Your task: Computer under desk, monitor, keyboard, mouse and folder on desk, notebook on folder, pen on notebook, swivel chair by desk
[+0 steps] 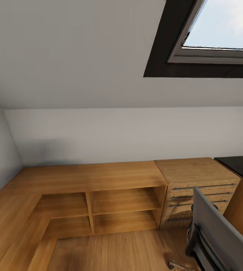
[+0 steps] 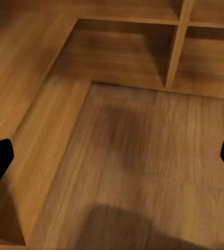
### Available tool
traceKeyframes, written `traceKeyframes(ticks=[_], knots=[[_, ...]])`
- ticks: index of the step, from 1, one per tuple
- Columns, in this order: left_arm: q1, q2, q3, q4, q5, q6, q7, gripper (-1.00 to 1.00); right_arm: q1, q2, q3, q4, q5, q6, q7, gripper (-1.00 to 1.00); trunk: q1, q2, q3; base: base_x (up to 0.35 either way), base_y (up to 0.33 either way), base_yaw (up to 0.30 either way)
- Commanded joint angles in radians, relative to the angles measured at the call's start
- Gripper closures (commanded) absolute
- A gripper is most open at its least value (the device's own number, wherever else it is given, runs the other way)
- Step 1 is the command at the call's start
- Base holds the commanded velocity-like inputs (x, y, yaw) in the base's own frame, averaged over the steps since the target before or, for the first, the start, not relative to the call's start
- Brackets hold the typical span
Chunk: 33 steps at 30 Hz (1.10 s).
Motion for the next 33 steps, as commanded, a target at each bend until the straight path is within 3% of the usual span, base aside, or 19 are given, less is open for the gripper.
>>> traceKeyframes(ticks=[1, 23, 33], knots=[[-0.001, 0.000, -0.009, 0.000, 0.000, -0.002, 0.010, -1.00, -0.001, 0.000, 0.009, 0.001, -0.007, -0.002, -0.003, -1.00, 0.001, -0.002, -0.002, 0.000, 0.000, -0.272], [-0.001, 0.001, -0.009, 0.000, 0.000, -0.001, 0.010, -1.00, -0.001, 0.000, 0.009, 0.001, -0.007, -0.003, 0.000, -1.00, 0.001, -0.002, -0.002, 0.061, 0.063, -0.272], [-0.001, 0.000, -0.009, 0.000, 0.000, -0.001, 0.010, -1.00, -0.001, 0.000, 0.009, 0.001, -0.007, -0.002, 0.000, -1.00, 0.001, -0.002, -0.002, 0.000, 0.205, -0.272]])
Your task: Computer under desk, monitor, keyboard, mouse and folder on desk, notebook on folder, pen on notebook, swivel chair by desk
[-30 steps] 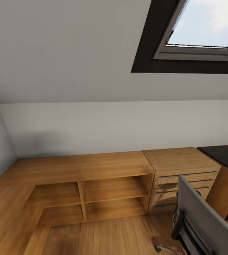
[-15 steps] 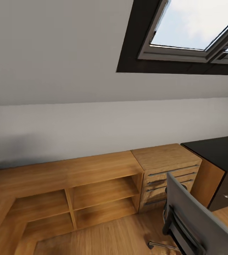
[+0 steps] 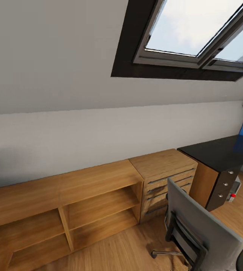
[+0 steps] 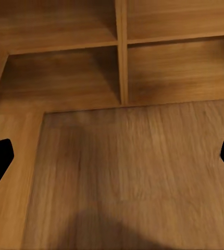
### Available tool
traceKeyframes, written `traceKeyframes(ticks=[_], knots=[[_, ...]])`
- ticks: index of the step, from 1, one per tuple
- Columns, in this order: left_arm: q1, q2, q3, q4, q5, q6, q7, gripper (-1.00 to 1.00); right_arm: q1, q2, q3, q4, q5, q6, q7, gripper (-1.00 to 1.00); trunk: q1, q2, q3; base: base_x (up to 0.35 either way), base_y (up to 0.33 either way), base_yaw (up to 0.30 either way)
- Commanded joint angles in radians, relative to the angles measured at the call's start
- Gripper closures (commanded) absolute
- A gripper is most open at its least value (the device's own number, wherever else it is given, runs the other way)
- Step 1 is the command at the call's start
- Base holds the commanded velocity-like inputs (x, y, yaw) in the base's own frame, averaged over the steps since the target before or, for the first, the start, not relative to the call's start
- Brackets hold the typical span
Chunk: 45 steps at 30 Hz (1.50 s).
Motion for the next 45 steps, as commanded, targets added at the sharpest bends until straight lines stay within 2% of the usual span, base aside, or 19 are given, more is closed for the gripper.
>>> traceKeyframes(ticks=[1, 8, 13, 20, 27, 32, 33, 45], knots=[[-0.001, 0.000, -0.009, 0.000, 0.000, -0.002, 0.010, -1.00, -0.001, 0.000, 0.009, 0.001, -0.007, -0.003, -0.003, -1.00, 0.001, -0.002, -0.002, 0.000, 0.069, -0.272], [-0.001, -0.001, -0.010, 0.000, 0.000, -0.001, 0.010, -1.00, -0.001, 0.000, 0.009, -0.007, -0.007, 0.045, 0.000, -1.00, 0.001, -0.002, -0.002, 0.000, 0.018, -0.272], [-0.001, -0.001, -0.010, 0.000, 0.000, -0.001, 0.010, -1.00, -0.001, 0.000, 0.009, -0.009, -0.007, 0.049, -0.001, -1.00, 0.001, -0.002, -0.002, 0.000, 0.001, -0.272], [-0.001, -0.006, -0.011, 0.000, -0.001, 0.038, 0.008, -1.00, -0.001, 0.002, 0.000, -0.010, -0.008, 0.051, -0.004, -1.00, 0.001, -0.002, -0.002, 0.000, 0.000, -0.272], [-0.001, -0.008, -0.011, 0.000, -0.001, 0.044, 0.009, -1.00, -0.001, 0.020, -0.034, -0.021, -0.008, 0.104, -0.004, -1.00, 0.001, -0.002, -0.003, 0.000, 0.000, -0.271], [-0.001, -0.008, -0.011, 0.000, -0.001, 0.045, 0.009, -1.00, -0.001, 0.022, -0.120, -0.040, -0.008, 0.113, -0.003, -1.00, 0.001, -0.002, -0.006, 0.000, 0.000, -0.243], [-0.001, -0.008, -0.011, 0.000, -0.001, 0.045, 0.009, -1.00, -0.001, 0.022, -0.126, -0.040, -0.008, 0.114, -0.003, -1.00, 0.001, -0.002, -0.007, 0.000, 0.000, -0.213], [-0.001, -0.007, -0.010, 0.000, -0.001, 0.045, 0.012, -1.00, -0.001, 0.020, -0.139, -0.042, -0.008, 0.115, -0.003, -1.00, 0.001, -0.002, -0.019, 0.000, 0.000, -0.210]])
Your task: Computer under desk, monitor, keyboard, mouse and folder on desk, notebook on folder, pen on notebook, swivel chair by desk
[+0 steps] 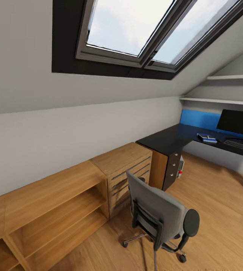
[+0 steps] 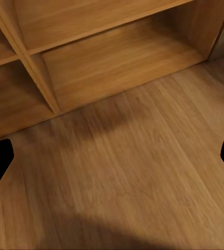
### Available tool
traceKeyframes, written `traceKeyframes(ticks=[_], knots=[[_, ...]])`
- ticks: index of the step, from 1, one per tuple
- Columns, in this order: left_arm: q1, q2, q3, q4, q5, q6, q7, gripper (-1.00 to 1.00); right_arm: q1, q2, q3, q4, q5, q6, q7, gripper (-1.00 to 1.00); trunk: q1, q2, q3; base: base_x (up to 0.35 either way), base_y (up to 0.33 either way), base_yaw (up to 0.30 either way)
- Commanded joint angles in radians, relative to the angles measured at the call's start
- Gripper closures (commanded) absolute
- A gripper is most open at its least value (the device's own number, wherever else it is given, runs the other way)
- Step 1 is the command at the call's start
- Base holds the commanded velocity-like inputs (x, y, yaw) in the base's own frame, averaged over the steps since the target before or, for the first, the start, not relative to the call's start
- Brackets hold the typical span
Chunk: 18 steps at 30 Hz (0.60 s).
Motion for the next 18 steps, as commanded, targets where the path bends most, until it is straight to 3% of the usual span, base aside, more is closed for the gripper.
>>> traceKeyframes(ticks=[1, 14, 18], knots=[[-0.001, 0.000, -0.009, 0.000, 0.001, -0.002, 0.009, -1.00, -0.001, 0.000, 0.009, 0.001, -0.007, -0.002, -0.004, -1.00, 0.001, -0.002, -0.003, 0.000, 0.000, -0.237], [-0.001, 0.000, -0.007, 0.000, 0.001, -0.002, 0.010, -1.00, -0.001, -0.004, 0.007, 0.001, -0.007, -0.004, -0.003, -1.00, 0.001, -0.002, -0.006, 0.000, 0.000, -0.278], [-0.001, 0.000, -0.006, 0.000, 0.001, -0.002, 0.011, -1.00, -0.001, -0.008, -0.001, -0.005, -0.062, -0.005, 0.000, -1.00, 0.001, -0.002, -0.006, 0.000, 0.000, -0.299]])
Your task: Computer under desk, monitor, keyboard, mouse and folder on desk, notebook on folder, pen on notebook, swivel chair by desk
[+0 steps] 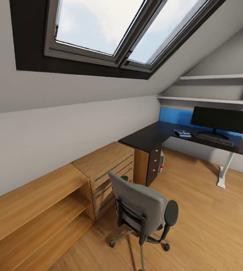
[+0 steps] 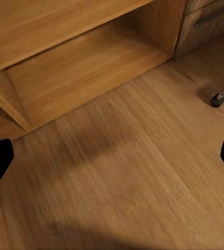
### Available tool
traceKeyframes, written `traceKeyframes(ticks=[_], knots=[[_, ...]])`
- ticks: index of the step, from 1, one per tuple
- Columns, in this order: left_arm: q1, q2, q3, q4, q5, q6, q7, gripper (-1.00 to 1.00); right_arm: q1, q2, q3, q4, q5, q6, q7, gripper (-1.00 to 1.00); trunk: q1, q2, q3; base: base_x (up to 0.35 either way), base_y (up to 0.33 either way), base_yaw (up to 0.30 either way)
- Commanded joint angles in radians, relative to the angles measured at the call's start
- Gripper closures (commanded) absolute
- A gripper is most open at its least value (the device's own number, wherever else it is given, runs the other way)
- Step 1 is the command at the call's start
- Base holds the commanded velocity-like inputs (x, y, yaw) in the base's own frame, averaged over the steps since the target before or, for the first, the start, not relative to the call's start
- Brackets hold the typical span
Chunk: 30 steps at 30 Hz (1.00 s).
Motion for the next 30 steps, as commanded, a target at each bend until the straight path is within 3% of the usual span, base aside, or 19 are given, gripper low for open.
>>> traceKeyframes(ticks=[1, 30], knots=[[-0.001, 0.000, -0.009, 0.000, 0.002, -0.002, 0.009, -1.00, -0.001, 0.000, 0.009, 0.001, -0.008, -0.002, -0.005, -1.00, 0.001, -0.002, -0.002, 0.000, 0.000, -0.300], [-0.001, 0.000, -0.009, 0.000, 0.003, 0.001, 0.009, -1.00, -0.001, 0.000, 0.008, 0.000, -0.018, -0.001, -0.004, -1.00, 0.001, -0.002, -0.002, 0.000, 0.001, -0.300]])
